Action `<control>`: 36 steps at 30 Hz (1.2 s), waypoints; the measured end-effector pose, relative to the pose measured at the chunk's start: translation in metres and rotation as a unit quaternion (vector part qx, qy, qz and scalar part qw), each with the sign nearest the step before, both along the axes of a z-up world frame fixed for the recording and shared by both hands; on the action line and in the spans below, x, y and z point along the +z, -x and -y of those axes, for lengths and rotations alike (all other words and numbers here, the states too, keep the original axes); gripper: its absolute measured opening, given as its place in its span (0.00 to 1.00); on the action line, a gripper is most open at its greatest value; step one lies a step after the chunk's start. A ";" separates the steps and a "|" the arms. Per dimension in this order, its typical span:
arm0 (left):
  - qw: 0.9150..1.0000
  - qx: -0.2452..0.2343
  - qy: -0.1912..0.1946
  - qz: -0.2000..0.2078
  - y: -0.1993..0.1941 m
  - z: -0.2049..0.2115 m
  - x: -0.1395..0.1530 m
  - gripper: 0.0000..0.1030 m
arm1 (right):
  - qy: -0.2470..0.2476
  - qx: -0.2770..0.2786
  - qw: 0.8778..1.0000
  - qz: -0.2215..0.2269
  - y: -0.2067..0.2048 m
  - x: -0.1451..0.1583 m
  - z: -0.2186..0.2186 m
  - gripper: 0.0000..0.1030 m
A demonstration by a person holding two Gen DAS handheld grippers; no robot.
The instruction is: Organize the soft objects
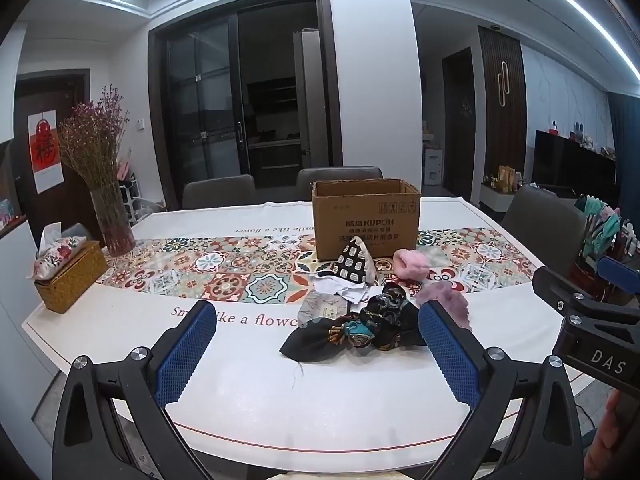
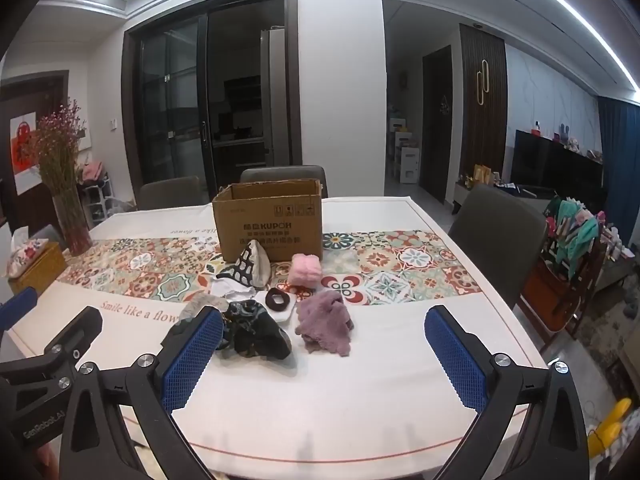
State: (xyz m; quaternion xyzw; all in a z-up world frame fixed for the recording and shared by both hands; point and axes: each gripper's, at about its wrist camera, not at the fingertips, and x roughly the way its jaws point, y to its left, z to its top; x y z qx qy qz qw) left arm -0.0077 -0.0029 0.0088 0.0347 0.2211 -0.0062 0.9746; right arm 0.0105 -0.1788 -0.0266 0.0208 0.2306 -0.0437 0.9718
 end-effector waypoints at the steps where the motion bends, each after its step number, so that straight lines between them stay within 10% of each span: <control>1: 1.000 0.000 0.000 0.000 0.000 0.000 0.000 1.00 | 0.000 0.000 1.000 0.000 0.000 0.000 0.000 0.99; 36: 1.000 -0.008 0.004 -0.004 0.001 0.000 0.000 1.00 | -0.001 0.000 1.000 0.002 0.001 -0.001 -0.001 0.99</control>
